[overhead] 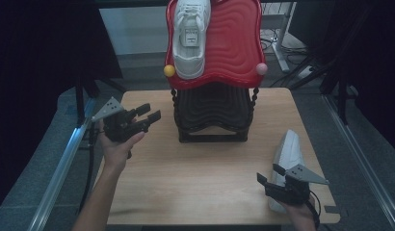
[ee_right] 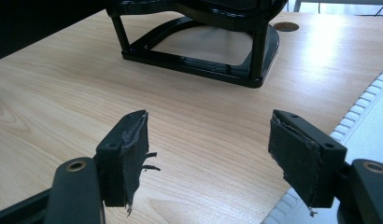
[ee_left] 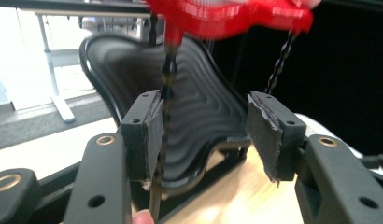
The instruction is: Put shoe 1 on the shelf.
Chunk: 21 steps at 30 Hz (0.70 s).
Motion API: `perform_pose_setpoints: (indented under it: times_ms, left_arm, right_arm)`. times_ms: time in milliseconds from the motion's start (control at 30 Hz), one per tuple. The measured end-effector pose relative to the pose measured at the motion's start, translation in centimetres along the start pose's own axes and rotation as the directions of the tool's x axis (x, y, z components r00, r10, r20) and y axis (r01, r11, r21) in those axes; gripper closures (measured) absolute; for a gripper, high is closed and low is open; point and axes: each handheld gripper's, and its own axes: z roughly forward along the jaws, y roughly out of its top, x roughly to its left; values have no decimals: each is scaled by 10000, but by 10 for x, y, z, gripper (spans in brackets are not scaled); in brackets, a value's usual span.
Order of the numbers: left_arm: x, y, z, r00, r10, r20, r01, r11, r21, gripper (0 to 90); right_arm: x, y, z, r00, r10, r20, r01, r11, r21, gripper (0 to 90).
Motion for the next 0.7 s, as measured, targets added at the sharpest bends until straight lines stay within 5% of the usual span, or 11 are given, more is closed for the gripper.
perform_pose_setpoints:
  times_ms: [300,700]
  left_arm:
    - [10,-51,4,9994,-339,-117,347,9967,740,474]
    - [15,-75,7,9987,-508,-49,510,9922,1139,479]
  right_arm:
    - [-3,0,0,10000,77,49,-77,10000,33,286]
    - [-8,0,-2,9997,207,119,-207,9998,-41,286]
